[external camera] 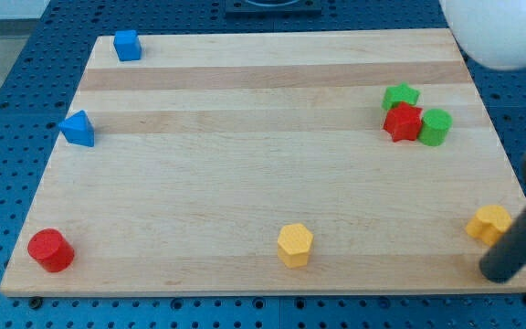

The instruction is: Move the heart to the bottom left of red star

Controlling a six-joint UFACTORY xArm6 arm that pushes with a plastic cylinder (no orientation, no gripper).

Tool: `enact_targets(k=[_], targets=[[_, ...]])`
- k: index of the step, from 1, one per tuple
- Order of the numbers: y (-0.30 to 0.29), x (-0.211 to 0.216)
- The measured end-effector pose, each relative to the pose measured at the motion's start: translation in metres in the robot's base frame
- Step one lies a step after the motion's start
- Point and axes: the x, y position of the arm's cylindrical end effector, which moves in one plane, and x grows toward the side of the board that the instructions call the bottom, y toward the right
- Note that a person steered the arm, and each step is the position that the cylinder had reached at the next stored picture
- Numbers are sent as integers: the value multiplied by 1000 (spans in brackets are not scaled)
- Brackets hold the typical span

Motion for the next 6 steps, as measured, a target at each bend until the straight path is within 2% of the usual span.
enact_targets(k=[1, 3, 5, 6], targets=[[35, -5], [30, -41], [-15, -49], [-19, -77]])
